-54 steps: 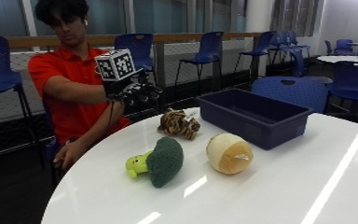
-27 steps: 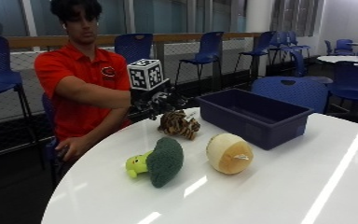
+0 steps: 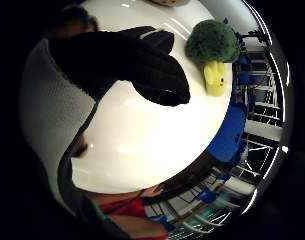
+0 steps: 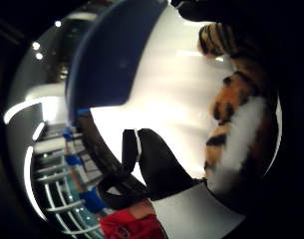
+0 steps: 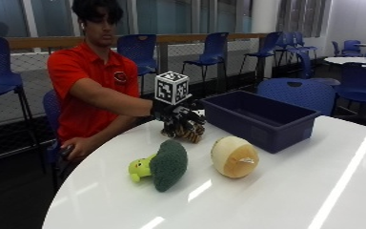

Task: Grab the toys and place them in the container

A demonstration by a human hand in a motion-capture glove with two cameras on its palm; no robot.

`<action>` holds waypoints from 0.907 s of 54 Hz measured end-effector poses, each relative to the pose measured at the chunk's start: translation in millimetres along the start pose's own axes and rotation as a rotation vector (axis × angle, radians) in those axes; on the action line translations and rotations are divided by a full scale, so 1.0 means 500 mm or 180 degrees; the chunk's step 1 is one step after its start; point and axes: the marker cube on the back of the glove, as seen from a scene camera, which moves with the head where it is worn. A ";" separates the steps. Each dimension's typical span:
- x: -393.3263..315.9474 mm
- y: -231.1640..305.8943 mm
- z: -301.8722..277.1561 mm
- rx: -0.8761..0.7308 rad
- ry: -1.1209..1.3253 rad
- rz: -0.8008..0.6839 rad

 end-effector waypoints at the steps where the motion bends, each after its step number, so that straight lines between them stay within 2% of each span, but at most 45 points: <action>1: -0.002 -0.002 0.006 -0.0020 -0.0013 0.0011; 20: -0.003 -0.001 0.048 -0.0294 0.0231 0.0055; 29: -0.005 0.007 0.049 -0.0084 0.0086 -0.0015; 40: -0.008 0.009 0.046 0.0586 0.0179 -0.0166; 49: 0.008 -0.013 0.024 0.0351 0.0046 -0.0144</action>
